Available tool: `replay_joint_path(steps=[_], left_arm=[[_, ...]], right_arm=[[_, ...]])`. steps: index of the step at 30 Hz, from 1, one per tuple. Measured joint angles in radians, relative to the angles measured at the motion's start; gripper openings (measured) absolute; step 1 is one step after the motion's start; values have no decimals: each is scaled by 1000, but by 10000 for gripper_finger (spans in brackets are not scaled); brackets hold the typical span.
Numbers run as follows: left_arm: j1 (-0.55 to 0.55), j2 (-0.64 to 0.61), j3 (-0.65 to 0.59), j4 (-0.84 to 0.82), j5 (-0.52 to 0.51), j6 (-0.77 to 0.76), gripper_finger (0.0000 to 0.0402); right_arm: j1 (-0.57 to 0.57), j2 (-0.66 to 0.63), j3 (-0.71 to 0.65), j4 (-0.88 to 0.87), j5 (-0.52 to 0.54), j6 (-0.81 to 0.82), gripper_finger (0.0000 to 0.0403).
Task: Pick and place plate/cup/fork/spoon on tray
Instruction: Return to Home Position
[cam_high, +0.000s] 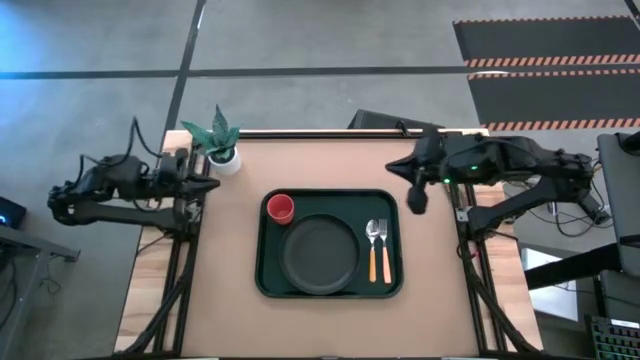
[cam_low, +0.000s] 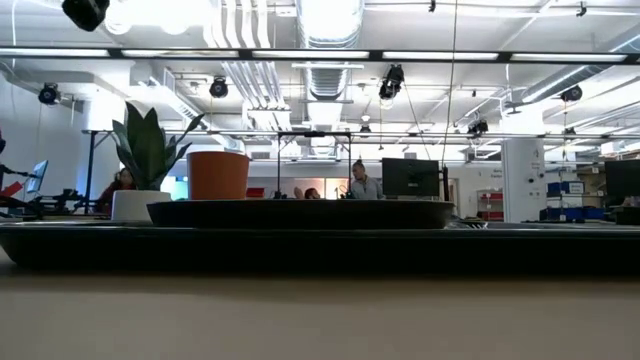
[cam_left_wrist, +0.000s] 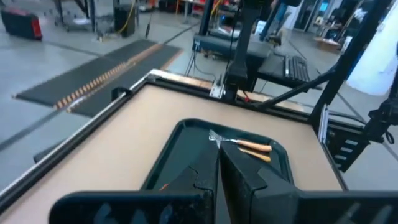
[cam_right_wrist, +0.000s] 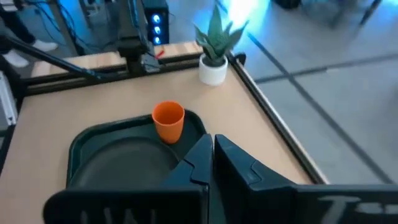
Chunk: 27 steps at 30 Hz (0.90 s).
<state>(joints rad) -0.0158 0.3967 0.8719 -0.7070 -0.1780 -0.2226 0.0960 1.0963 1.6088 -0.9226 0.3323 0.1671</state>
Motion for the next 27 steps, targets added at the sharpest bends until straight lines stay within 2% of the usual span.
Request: replay_joint_path(steps=[8,15,22,27], left_arm=[[1,-122,-41,-1,0,23,0],[1,-225,-140,23,0,21,0],[1,-314,-232,90,1,21,0],[1,-367,-290,131,15,25,0]], right_arm=[[5,-137,-10,-19,1,-65,9],[5,-256,-63,-53,-2,-64,9],[5,-423,-199,12,-69,-64,9],[5,-576,-386,169,-159,-109,9]])
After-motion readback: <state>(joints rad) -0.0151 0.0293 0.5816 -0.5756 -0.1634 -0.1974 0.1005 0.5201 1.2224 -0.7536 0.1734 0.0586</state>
